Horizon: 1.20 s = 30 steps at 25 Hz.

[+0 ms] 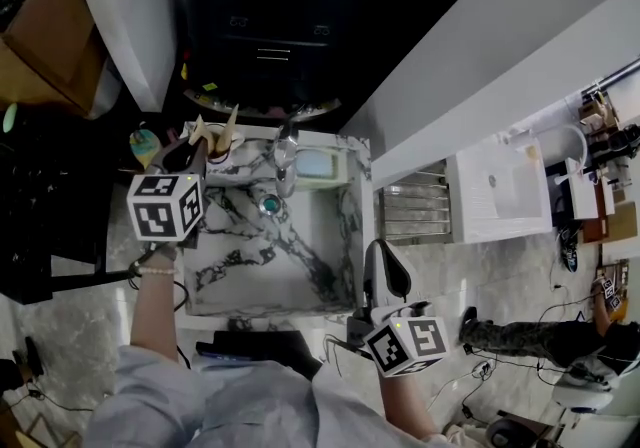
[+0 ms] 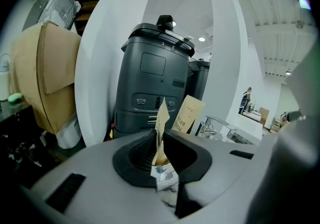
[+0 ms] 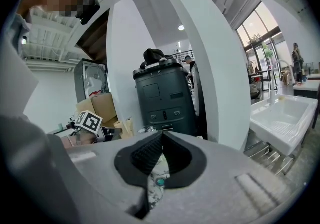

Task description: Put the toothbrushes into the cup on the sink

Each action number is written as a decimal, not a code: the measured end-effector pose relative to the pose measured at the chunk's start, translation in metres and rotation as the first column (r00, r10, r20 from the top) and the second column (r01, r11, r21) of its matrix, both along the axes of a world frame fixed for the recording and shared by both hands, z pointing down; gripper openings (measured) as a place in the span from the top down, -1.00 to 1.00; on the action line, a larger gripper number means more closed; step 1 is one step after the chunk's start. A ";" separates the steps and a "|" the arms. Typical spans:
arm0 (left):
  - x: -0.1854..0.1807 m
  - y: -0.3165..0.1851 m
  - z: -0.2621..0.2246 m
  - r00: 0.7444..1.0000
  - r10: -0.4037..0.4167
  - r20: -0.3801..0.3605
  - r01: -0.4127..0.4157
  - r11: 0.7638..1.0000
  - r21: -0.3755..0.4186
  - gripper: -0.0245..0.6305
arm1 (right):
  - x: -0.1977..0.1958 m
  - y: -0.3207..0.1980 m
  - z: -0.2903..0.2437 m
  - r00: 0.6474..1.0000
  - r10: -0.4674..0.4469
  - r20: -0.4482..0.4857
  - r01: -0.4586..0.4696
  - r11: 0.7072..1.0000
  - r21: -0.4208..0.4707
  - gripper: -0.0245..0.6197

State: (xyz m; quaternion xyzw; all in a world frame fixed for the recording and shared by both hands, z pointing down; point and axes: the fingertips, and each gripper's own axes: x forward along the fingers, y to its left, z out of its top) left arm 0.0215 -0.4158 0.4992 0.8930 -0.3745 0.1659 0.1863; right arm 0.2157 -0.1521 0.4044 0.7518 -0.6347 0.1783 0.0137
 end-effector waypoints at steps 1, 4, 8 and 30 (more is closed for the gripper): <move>-0.001 0.002 -0.003 1.000 0.005 0.000 -0.005 1.000 0.005 0.84 | -0.001 -0.001 -0.001 1.000 -0.003 0.000 0.003 1.000 0.003 0.93; -0.004 0.008 -0.012 1.000 0.013 -0.001 -0.013 1.000 0.021 0.80 | -0.007 -0.003 -0.004 1.000 -0.014 0.001 0.014 1.000 0.017 0.93; -0.013 0.019 -0.028 1.000 0.015 -0.015 -0.014 0.999 0.040 0.79 | -0.018 -0.007 -0.014 0.999 -0.033 -0.003 0.033 0.998 0.044 0.93; -0.065 0.133 -0.113 0.970 0.085 -0.230 -0.065 0.994 0.092 0.91 | -0.087 0.007 -0.061 0.996 -0.080 -0.029 0.084 0.979 0.188 0.93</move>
